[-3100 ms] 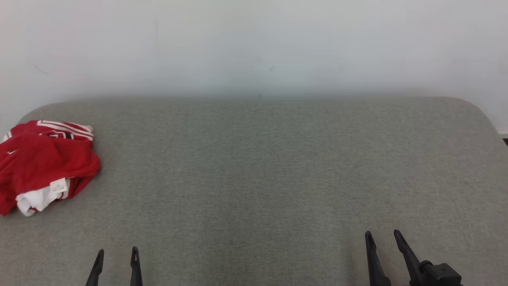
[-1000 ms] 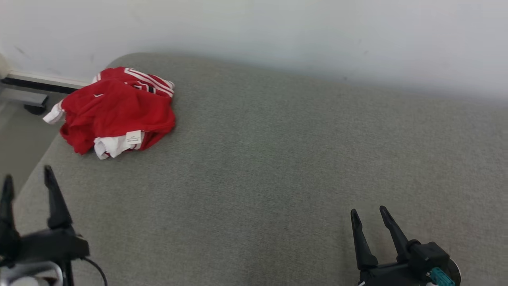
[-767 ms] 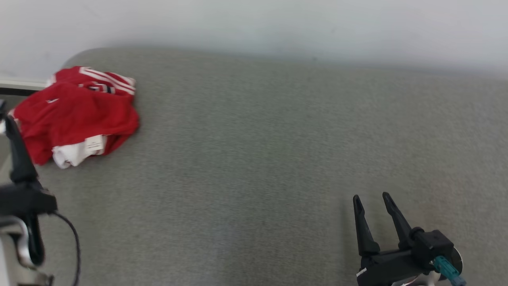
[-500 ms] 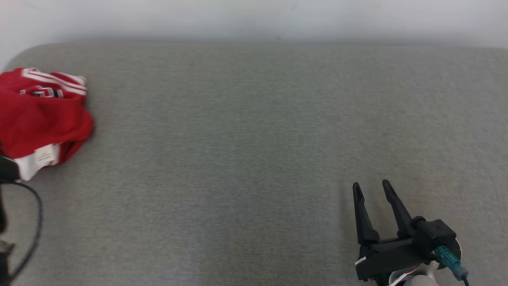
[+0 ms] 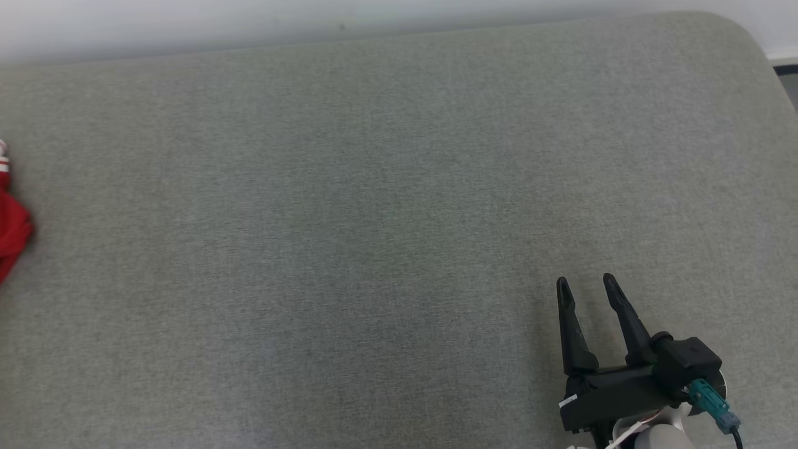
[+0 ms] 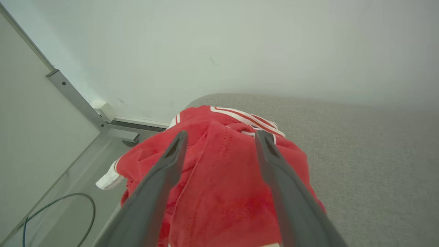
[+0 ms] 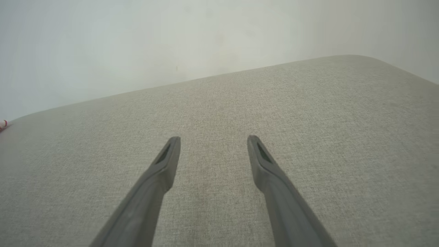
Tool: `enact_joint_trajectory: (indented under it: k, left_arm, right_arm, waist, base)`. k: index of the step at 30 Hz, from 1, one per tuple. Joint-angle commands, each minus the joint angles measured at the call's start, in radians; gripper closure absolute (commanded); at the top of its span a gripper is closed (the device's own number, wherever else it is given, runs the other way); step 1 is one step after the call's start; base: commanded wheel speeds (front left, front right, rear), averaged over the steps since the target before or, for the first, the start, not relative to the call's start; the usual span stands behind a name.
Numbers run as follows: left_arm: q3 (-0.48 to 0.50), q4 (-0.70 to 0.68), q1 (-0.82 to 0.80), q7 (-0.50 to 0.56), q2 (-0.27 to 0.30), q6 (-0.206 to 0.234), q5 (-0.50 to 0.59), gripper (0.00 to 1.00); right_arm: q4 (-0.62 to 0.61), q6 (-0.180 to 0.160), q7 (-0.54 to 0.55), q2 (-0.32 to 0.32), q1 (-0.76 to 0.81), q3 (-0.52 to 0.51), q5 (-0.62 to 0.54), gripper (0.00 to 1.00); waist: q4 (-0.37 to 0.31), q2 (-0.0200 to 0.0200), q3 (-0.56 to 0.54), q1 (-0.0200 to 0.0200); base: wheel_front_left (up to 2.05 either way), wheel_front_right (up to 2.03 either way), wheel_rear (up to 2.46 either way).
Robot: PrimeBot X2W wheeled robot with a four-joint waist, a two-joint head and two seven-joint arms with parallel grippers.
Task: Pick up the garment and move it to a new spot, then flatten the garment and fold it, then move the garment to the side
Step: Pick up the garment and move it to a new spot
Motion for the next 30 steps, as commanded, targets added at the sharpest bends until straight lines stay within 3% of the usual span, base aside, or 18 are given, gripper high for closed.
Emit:
enact_joint_trajectory:
  k: [1, 8, 14, 15, 16, 17, 24, 30]
  left_arm:
    - [-0.014, 0.027, -0.015, 0.013, 0.022, 0.001, 0.006, 0.0]
    - [-0.059, 0.128, -0.053, 0.106, 0.059, 0.018, 0.024, 0.0]
    - [-0.077, 0.183, -0.084, 0.146, 0.048, 0.028, 0.026, 0.0]
    - [-0.081, 0.192, -0.086, 0.155, 0.046, 0.028, 0.025, 0.5]
    - [-0.084, 0.199, -0.088, 0.161, 0.043, 0.027, 0.024, 0.64]
    - [-0.086, 0.204, -0.091, 0.162, 0.044, 0.027, 0.024, 1.0]
    - [-0.098, 0.231, -0.111, 0.154, 0.038, 0.035, 0.026, 1.0]
    - [-0.121, 0.201, -0.147, 0.048, 0.045, 0.048, 0.05, 1.0]
  right_arm:
    - [-0.007, -0.002, -0.001, 0.0, -0.006, 0.002, 0.003, 0.0]
    - [-0.01, -0.002, -0.001, 0.0, -0.018, 0.002, 0.003, 0.0]
    - [-0.012, -0.002, -0.001, 0.0, -0.021, -0.003, 0.003, 0.0]
    - [-0.012, -0.002, -0.001, 0.0, -0.022, -0.004, 0.002, 0.0]
    - [-0.012, -0.002, -0.001, 0.0, -0.023, -0.004, 0.001, 0.0]
    - [-0.013, -0.002, -0.001, 0.0, -0.025, -0.004, 0.0, 0.0]
    - [-0.016, -0.002, -0.001, 0.0, -0.035, -0.014, -0.015, 0.0]
    - [-0.01, -0.002, -0.001, 0.0, -0.029, -0.023, -0.025, 0.0]
  waist:
    - [-0.025, -0.0002, 0.02, -0.0002]
    - [-0.041, -0.0002, 0.046, -0.0002]
    - [-0.046, -0.0002, 0.065, -0.0002]
    - [-0.046, -0.0002, 0.067, -0.0002]
    - [-0.046, -0.0002, 0.069, -0.0002]
    - [-0.047, -0.0002, 0.071, -0.0002]
    - [-0.039, -0.0002, 0.086, -0.0002]
    - [-0.017, -0.0002, 0.073, -0.0002]
  base:
    - [0.0, 0.0, 0.0]
    - [0.0, 0.0, 0.0]
    - [0.0, 0.0, 0.0]
    - [0.0, 0.0, 0.0]
    - [0.0, 0.0, 0.0]
    - [0.0, 0.0, 0.0]
    - [0.0, 0.0, 0.0]
    - [0.0, 0.0, 0.0]
